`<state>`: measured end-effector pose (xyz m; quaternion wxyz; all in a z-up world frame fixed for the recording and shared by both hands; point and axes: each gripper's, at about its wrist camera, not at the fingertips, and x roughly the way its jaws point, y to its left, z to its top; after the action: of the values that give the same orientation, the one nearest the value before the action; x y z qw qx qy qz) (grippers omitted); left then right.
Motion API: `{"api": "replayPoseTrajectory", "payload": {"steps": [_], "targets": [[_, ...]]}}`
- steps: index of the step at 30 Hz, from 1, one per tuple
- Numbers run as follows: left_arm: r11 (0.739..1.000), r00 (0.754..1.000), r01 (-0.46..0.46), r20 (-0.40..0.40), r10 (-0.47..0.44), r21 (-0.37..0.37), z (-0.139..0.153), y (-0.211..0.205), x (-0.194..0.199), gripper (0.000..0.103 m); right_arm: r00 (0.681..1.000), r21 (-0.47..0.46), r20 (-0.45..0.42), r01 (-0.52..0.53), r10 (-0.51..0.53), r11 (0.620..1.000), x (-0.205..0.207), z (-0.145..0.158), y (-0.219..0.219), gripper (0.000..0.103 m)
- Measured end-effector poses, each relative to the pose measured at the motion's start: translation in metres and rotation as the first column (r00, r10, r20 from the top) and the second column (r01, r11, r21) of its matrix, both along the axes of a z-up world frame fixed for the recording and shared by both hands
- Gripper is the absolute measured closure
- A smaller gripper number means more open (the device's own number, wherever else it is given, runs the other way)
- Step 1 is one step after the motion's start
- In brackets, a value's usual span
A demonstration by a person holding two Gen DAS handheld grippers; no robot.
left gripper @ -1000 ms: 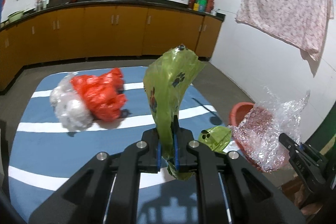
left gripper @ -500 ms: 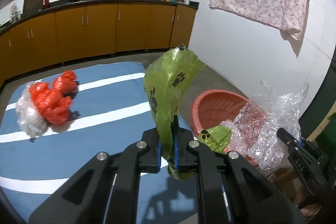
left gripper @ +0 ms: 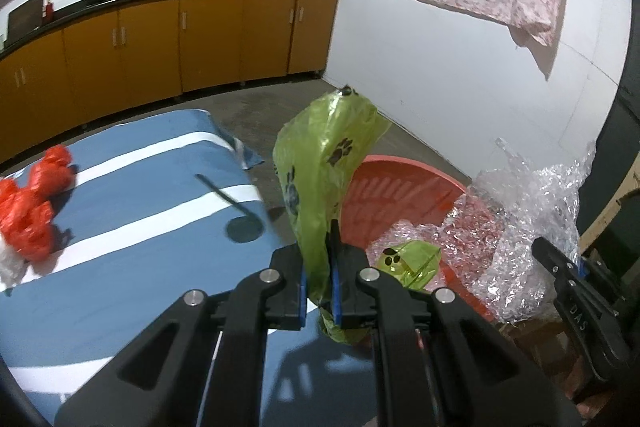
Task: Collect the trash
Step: 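Open both tools to drop the bubble wrap and green bag into the basket, then move both open tools back over the mat toward the remaining bags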
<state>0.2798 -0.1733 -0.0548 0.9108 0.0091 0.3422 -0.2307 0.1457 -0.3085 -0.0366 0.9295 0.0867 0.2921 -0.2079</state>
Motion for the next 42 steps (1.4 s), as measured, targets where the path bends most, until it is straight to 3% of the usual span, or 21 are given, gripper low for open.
{"api": "replayPoseTrajectory", "payload": {"steps": [12,15,18,20,22,24,26,27,29,36,42], "targets": [[0.995,0.995,0.093,-0.037,-0.093,0.023,-0.029,-0.047,0.024,0.09,1.0,-0.029,-0.014,-0.001,0.001,1.0,0.019,-0.008,-0.013,0.089],[0.995,0.994,0.102,-0.038,-0.101,0.022,-0.032,-0.048,0.026,0.071,0.999,-0.009,-0.008,-0.033,0.033,0.999,0.023,-0.009,-0.01,0.087],[0.996,0.995,0.093,-0.035,-0.093,0.015,-0.033,-0.047,0.027,0.056,0.999,-0.006,0.001,-0.043,0.043,0.999,0.022,-0.01,-0.01,0.066],[0.997,0.996,0.078,-0.035,-0.078,0.009,-0.033,-0.041,0.029,0.047,0.999,-0.013,0.015,-0.043,0.043,0.999,0.02,-0.009,-0.009,0.046],[0.999,0.998,0.055,-0.031,-0.055,0.0,-0.033,-0.032,0.029,0.038,0.999,-0.027,0.025,-0.039,0.04,0.999,0.017,-0.008,-0.007,0.038],[1.0,0.999,0.03,-0.022,-0.031,-0.005,-0.031,-0.023,0.028,0.029,0.999,-0.036,0.035,-0.026,0.027,0.999,0.014,-0.006,-0.006,0.025],[1.0,1.0,-0.008,0.003,0.008,-0.011,-0.028,-0.011,0.025,0.013,0.998,-0.048,0.069,0.012,-0.008,0.999,0.008,-0.002,-0.008,0.005],[1.0,0.999,-0.029,0.021,0.029,-0.011,-0.027,-0.004,0.022,0.011,0.996,-0.048,0.09,0.03,-0.025,0.998,0.005,0.0,-0.009,0.003],[0.999,0.998,-0.054,0.043,0.054,-0.006,-0.023,0.006,0.019,0.004,0.994,-0.039,0.104,0.047,-0.043,0.998,0.002,0.002,-0.011,0.002],[0.988,0.987,-0.131,0.106,0.123,0.077,-0.017,0.042,-0.002,0.004,0.995,-0.035,0.089,0.037,-0.033,0.999,0.001,0.001,-0.001,0.002],[0.964,0.962,-0.238,0.163,0.218,0.118,-0.014,0.101,-0.021,0.004,0.997,-0.04,0.08,-0.011,0.014,0.999,0.006,0.001,0.02,0.002]]}}
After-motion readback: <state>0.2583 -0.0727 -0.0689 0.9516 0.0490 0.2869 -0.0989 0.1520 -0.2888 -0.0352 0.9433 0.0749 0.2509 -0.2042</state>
